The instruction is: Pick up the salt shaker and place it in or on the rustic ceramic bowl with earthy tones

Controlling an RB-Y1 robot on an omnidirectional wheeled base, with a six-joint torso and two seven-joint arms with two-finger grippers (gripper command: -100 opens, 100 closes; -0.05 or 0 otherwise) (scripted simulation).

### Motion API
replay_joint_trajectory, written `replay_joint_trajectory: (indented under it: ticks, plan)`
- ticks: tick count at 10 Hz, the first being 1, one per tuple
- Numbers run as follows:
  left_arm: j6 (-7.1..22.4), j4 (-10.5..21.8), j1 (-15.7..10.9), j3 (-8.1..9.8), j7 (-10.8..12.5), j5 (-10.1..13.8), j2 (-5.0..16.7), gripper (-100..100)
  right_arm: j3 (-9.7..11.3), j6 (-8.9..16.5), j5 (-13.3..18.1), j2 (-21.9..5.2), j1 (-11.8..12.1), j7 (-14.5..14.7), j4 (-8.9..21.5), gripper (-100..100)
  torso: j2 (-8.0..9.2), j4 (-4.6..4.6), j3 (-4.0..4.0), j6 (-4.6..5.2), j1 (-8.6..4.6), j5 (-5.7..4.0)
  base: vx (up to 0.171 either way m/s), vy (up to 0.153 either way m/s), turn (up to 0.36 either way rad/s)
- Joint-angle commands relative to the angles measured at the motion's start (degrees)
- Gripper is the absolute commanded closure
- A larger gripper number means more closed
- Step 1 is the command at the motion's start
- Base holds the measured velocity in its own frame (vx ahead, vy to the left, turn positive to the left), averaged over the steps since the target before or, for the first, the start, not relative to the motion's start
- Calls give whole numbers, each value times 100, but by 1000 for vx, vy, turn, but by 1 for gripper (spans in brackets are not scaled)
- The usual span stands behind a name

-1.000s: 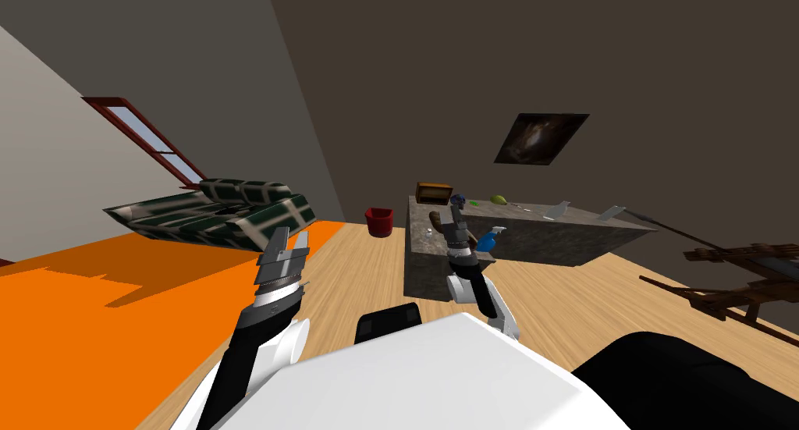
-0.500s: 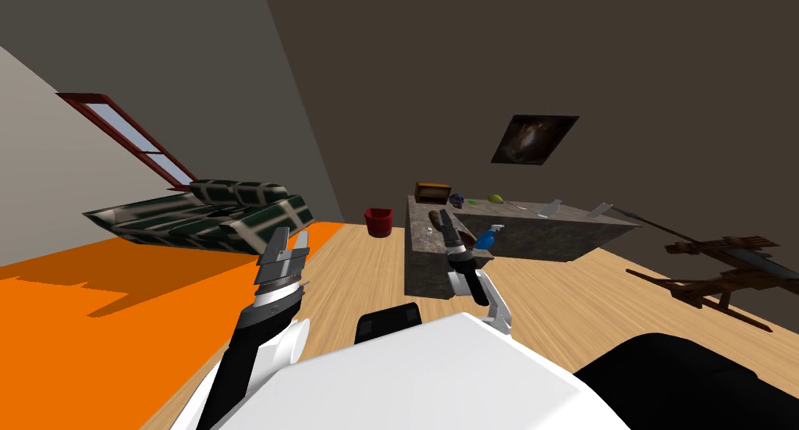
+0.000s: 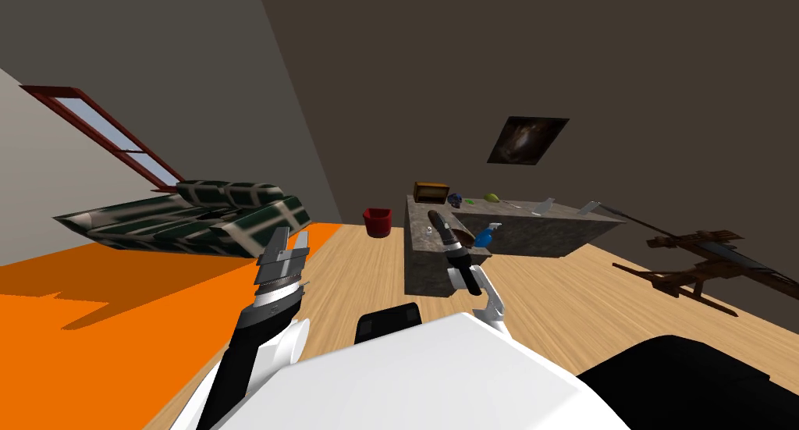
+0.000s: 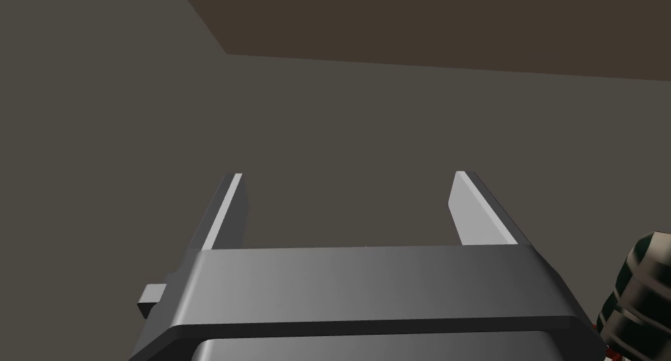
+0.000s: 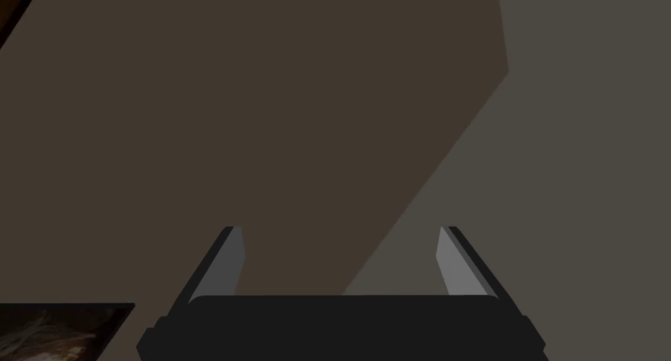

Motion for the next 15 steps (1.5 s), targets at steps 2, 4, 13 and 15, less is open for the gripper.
replay_joint_trajectory:
  ticks: [2,4,13,15]
  plan:
    - [0,0,0,0,0,0,0,0,-133,-13,325,-36,-151,360,281,-100,1,0,1,-1,-1,0,-2,28,-26]
    - [0,0,0,0,0,0,0,0,-303,-40,678,-95,-342,704,643,-100,1,0,1,0,-2,0,-6,33,-57]
    - [0,0,0,0,0,0,0,0,-874,-96,1639,-250,-904,2033,1859,-100,1,1,1,0,-3,0,-3,27,-31]
    - [0,0,0,0,0,0,0,0,-957,-96,1744,-243,-972,2225,2035,-100,-2,0,-1,0,-4,0,6,24,-15]
